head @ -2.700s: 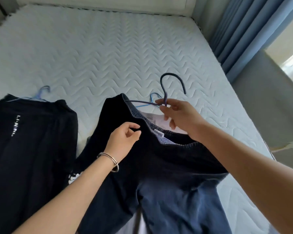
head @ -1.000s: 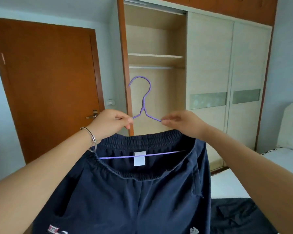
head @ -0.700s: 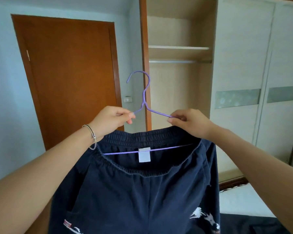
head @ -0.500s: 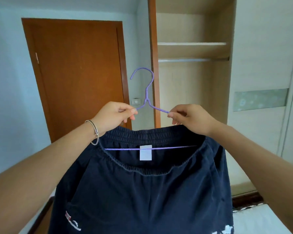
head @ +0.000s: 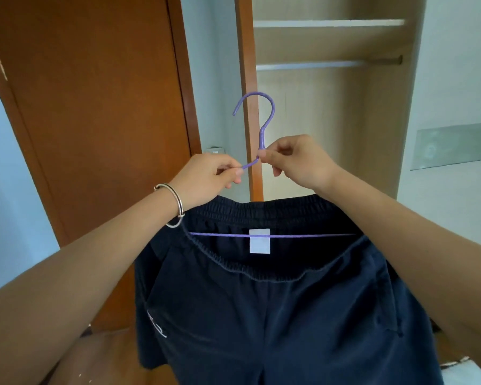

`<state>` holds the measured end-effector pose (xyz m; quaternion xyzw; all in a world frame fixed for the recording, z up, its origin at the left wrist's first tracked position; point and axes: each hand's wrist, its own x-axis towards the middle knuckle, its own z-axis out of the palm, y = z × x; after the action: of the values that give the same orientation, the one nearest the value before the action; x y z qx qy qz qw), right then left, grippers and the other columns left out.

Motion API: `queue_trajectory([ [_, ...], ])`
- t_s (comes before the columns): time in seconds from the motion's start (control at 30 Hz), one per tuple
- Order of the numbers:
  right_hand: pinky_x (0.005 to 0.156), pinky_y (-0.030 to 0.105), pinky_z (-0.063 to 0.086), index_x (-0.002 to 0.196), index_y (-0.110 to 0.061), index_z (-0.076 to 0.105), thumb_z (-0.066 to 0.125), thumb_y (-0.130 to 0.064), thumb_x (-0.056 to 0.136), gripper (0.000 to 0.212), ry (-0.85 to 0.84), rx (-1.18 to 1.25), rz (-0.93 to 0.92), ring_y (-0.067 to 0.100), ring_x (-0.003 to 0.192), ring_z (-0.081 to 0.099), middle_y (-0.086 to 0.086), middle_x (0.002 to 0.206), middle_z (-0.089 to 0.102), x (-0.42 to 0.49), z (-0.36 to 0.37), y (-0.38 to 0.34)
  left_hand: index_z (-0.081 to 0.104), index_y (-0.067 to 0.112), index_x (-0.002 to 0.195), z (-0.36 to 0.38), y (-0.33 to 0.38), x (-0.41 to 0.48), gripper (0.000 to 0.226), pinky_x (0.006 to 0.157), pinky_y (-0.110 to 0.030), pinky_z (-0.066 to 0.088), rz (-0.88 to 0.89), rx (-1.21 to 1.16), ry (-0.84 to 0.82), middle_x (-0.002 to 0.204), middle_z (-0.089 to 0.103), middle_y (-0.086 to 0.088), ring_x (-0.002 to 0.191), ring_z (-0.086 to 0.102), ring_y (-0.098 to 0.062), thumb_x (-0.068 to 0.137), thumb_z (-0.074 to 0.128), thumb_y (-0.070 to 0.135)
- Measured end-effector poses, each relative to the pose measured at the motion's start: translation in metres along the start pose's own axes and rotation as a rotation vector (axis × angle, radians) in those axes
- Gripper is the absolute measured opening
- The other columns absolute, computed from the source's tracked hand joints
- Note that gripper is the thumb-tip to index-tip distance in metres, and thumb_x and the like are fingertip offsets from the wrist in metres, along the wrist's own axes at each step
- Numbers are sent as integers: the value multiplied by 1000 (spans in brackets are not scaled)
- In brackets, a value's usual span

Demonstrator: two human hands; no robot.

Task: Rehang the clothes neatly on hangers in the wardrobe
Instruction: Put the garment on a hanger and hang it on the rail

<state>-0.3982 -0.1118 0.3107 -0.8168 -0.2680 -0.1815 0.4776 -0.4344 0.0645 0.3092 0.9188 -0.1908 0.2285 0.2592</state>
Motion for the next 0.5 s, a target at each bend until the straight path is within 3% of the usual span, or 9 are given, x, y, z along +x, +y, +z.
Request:
queue_trajectory([
  [0.07,51,7,36,85,-6,68,59,-34,89,29,26,-47,-5,1,46,45,-5,55,55,17,8,20,64,21,92,15,-17,23,10,67,-6,42,14,-42,-16,84,65,6,72,58,-1,91,54,23],
  [0.13,48,5,35,87,-4,68,58,-32,90,30,45,-105,-16,0,43,45,-5,55,54,34,16,43,62,25,84,35,-37,48,9,73,-13,44,47,-84,-46,79,64,10,70,55,1,89,55,27],
  [0.23,47,5,34,88,-6,69,57,-30,90,27,56,-187,-8,-3,40,45,-6,55,54,59,24,76,55,30,62,66,-72,84,31,62,-9,39,118,-107,-104,89,72,-1,57,53,2,93,49,29],
  [0.27,47,6,34,88,-9,70,57,-31,90,26,51,-215,-1,-2,41,45,-6,55,54,67,25,86,52,33,59,75,-82,95,35,59,-10,38,137,-108,-123,94,73,-6,61,58,1,94,47,28],
  [0.37,48,8,33,86,-17,68,56,-32,90,20,42,-264,57,3,45,41,-7,56,55,98,28,114,54,35,62,100,-115,136,34,72,-26,43,206,-175,-163,70,67,1,88,64,-29,94,46,27],
  [0.5,64,22,41,90,-20,67,59,-36,87,18,30,-319,185,12,62,51,-4,64,60,137,19,145,67,23,77,124,-156,195,27,64,-21,44,247,-286,-147,57,55,7,69,57,-27,95,46,25],
])
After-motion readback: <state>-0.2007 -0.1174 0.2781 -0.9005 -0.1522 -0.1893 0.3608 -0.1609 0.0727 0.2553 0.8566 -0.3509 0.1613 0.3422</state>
